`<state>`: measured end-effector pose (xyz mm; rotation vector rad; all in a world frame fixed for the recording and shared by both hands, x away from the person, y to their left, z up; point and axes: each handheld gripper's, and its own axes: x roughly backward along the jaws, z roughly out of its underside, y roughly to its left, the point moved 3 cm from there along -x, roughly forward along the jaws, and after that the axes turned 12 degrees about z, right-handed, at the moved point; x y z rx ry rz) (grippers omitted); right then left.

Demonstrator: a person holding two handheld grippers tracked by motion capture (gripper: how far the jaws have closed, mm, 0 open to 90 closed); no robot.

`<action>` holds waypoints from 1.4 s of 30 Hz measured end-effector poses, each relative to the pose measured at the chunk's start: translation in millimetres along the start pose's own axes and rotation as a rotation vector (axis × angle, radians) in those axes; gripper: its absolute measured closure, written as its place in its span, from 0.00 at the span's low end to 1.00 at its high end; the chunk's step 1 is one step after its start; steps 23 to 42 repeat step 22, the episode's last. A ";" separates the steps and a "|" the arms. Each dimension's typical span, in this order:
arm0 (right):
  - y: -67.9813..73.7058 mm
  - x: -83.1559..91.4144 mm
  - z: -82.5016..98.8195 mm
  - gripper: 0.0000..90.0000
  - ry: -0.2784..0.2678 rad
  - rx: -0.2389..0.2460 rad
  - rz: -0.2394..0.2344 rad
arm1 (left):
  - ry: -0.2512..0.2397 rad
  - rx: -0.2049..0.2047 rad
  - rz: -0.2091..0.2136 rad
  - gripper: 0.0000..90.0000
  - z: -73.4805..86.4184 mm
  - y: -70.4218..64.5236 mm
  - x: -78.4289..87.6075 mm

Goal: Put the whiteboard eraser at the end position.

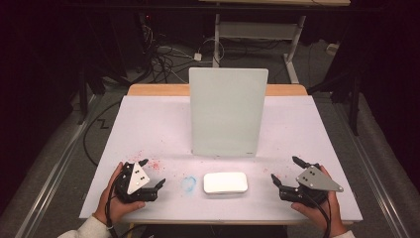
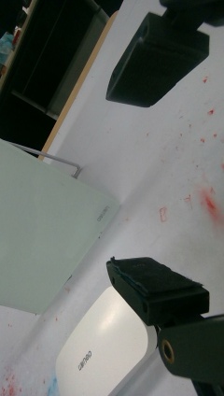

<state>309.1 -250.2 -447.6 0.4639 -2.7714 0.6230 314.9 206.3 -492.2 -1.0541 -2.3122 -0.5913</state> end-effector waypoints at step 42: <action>5.6 -13.3 -4.2 0.19 -0.004 0.010 -0.035 | 0.015 0.029 -0.019 0.18 6.2 1.4 1.7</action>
